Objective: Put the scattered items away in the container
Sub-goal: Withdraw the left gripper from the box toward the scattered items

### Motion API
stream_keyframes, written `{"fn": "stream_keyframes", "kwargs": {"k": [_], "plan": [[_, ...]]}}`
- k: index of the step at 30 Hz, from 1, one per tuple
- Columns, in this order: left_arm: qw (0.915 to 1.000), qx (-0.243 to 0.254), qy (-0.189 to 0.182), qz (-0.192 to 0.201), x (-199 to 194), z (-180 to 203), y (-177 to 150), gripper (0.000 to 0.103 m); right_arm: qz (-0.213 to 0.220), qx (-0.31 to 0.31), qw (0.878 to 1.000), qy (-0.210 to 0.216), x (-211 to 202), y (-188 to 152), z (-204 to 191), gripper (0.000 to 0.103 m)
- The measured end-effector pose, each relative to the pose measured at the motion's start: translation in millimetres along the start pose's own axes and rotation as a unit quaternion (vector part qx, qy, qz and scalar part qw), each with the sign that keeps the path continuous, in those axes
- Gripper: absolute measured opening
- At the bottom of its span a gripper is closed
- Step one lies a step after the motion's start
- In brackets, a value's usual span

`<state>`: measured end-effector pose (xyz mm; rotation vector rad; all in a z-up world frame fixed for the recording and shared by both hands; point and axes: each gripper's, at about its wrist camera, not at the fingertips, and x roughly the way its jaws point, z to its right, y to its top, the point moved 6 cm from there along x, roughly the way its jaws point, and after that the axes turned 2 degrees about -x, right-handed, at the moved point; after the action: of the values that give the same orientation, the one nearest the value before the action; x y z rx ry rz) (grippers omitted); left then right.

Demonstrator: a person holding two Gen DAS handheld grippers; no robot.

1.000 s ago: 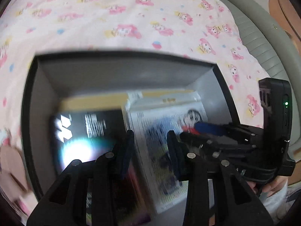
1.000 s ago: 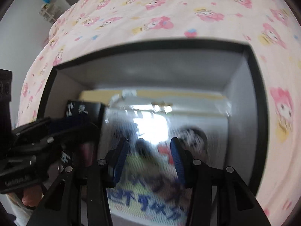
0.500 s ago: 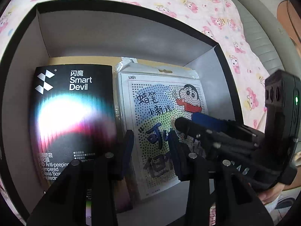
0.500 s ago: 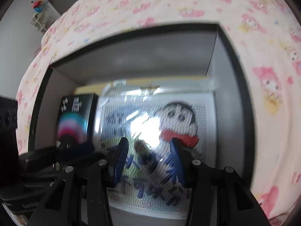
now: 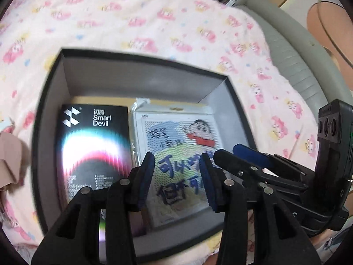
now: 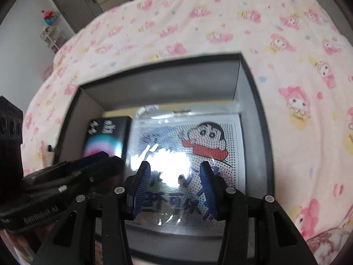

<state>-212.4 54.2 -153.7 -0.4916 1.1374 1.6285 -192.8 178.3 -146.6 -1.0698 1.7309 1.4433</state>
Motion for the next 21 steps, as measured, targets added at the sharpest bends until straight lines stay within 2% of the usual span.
{"fn": "stream_keyframes", "kwargs": {"k": [2, 7, 9, 13, 21], "plan": [[0.9999, 0.007, -0.002, 0.012, -14, 7, -5, 0.043, 0.016, -0.011, 1.0, -0.008, -17, -3, -3, 0.043], [0.9989, 0.036, 0.001, 0.032, -59, 18, -25, 0.045, 0.033, -0.017, 0.999, 0.006, -53, -18, -17, 0.043], [0.9984, 0.034, 0.001, 0.045, -81, 21, -36, 0.049, 0.042, -0.032, 0.999, 0.009, -67, -26, -29, 0.043], [0.9977, 0.031, 0.001, 0.06, -114, 26, -53, 0.049, 0.058, -0.041, 0.997, 0.037, -93, -42, -50, 0.043], [0.9969, 0.02, 0.02, 0.073, -156, 11, -74, 0.049, 0.062, -0.084, 0.993, 0.057, -113, -58, -94, 0.043]]}}
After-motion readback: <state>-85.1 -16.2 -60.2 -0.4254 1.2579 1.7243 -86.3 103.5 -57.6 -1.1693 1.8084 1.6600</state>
